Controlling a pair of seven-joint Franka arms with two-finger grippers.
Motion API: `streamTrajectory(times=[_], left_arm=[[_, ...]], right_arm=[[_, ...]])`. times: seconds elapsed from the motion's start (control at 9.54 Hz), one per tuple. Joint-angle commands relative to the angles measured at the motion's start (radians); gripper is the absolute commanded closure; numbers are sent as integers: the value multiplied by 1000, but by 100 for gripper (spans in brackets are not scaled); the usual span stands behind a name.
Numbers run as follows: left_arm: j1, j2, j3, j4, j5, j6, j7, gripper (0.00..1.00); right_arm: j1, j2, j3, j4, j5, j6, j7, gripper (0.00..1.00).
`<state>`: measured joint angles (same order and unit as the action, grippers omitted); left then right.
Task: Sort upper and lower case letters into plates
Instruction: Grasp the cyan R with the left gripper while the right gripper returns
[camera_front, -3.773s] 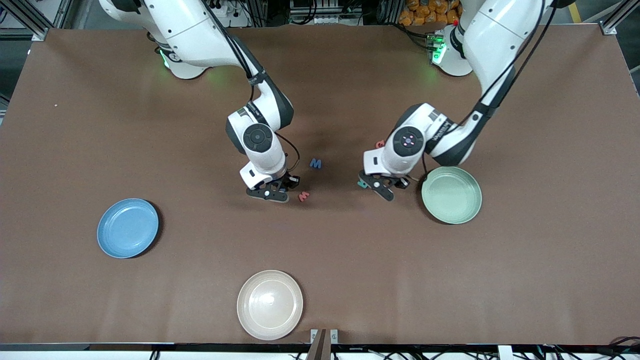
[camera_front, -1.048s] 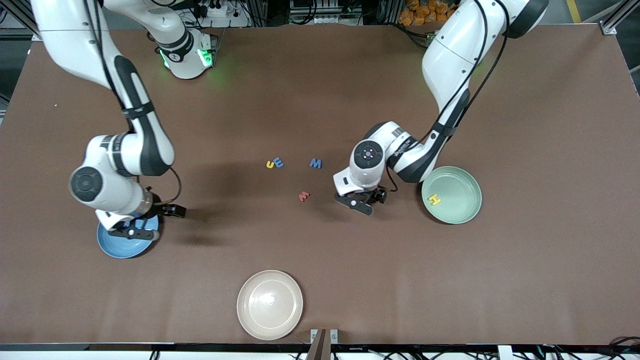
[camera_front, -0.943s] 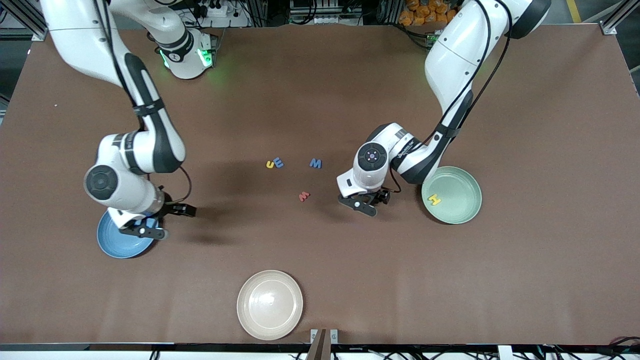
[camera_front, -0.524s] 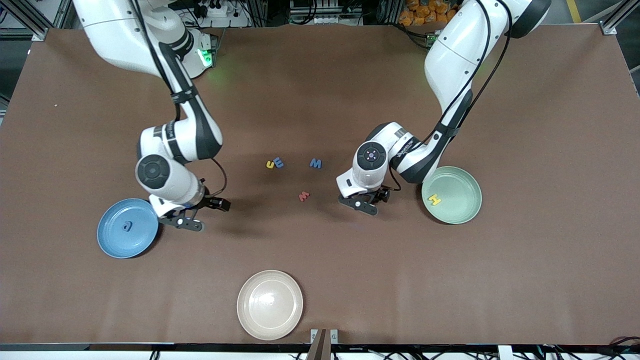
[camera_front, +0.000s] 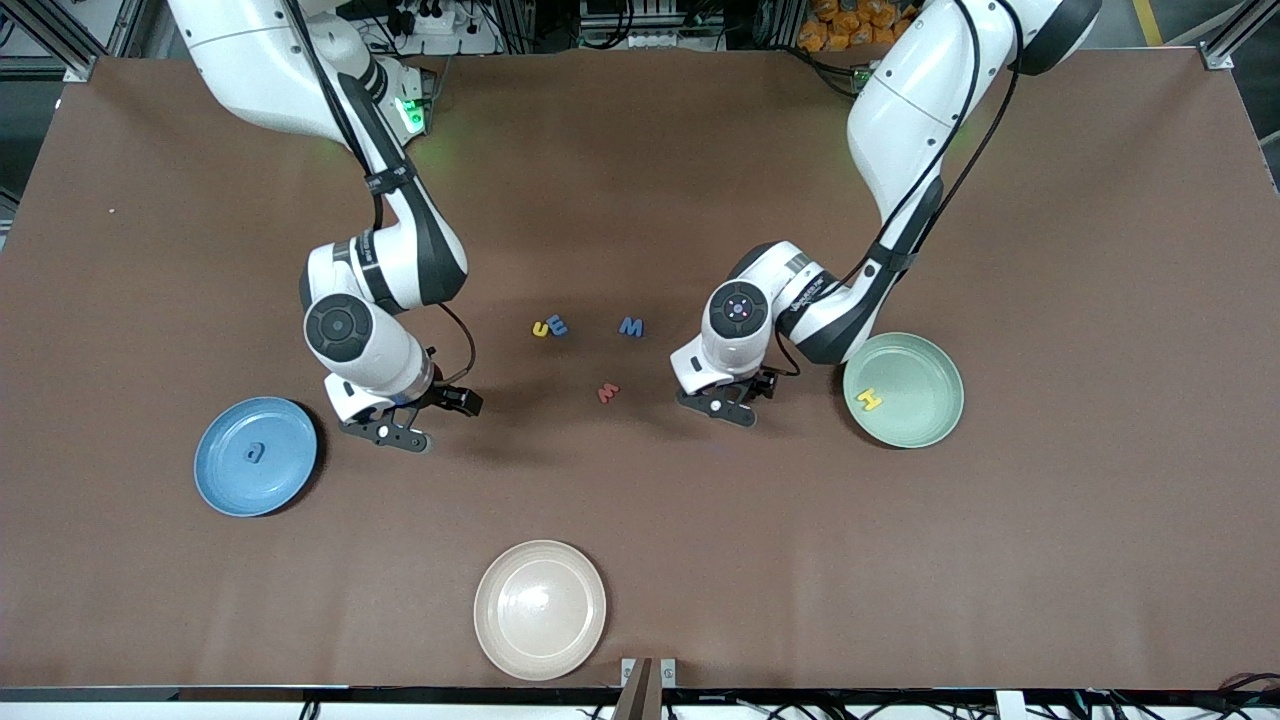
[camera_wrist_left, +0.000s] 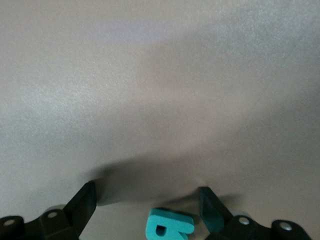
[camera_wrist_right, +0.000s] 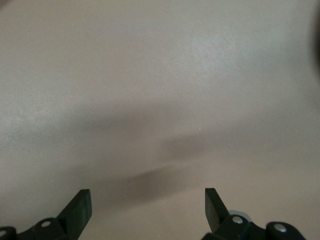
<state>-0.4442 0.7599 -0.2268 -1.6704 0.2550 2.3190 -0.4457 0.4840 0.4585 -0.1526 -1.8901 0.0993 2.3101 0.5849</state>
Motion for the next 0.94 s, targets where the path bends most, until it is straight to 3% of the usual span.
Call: streamTrajectory(times=[0.0,0.1,0.21,0.84], left_arm=[[-4,-19,-9,-19,-32,-29,-39,27],[-4,-19,-12,-14,-34,-36,-39,32],[-4,-19,-14,-14,-36,-38,-39,46],[-4,-21,-39,-14,-54,-63,-94,50]], right_arm=[[75,-104,-2,-92,14,2,198,0],[120,-104,-4,-92,13,3,311,0],[137,-103,-4,-92,13,5,382,0],[168,-61,4,-96,11,60,651,0]])
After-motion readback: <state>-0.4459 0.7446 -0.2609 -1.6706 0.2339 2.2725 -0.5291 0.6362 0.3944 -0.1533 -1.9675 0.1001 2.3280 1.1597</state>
